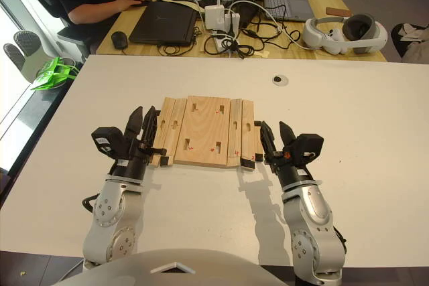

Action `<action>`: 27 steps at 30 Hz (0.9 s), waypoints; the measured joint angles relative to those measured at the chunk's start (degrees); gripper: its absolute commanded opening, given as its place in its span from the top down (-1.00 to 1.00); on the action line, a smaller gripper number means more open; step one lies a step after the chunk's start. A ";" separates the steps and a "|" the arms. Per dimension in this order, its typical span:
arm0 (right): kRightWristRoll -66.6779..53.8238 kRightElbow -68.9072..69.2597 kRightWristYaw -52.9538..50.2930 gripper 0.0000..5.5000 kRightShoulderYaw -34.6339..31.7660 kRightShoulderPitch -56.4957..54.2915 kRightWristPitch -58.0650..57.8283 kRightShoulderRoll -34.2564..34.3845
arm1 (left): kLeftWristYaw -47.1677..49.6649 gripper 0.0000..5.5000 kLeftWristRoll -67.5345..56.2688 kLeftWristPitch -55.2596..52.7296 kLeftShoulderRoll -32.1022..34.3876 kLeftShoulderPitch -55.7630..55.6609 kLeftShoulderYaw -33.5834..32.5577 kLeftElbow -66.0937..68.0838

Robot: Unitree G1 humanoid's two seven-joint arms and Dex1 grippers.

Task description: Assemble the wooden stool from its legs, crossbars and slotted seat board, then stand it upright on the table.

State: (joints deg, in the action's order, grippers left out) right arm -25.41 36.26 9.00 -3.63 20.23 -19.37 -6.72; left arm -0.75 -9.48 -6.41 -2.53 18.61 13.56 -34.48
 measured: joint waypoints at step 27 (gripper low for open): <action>1.79 -2.30 -0.72 0.12 0.08 -2.51 1.14 0.13 | 0.18 0.48 -3.49 -0.81 -0.15 -2.06 -2.60 1.99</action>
State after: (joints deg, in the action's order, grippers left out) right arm -23.62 33.96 8.29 -3.55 17.73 -18.23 -6.59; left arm -0.57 -12.96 -7.22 -2.68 16.55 10.97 -32.49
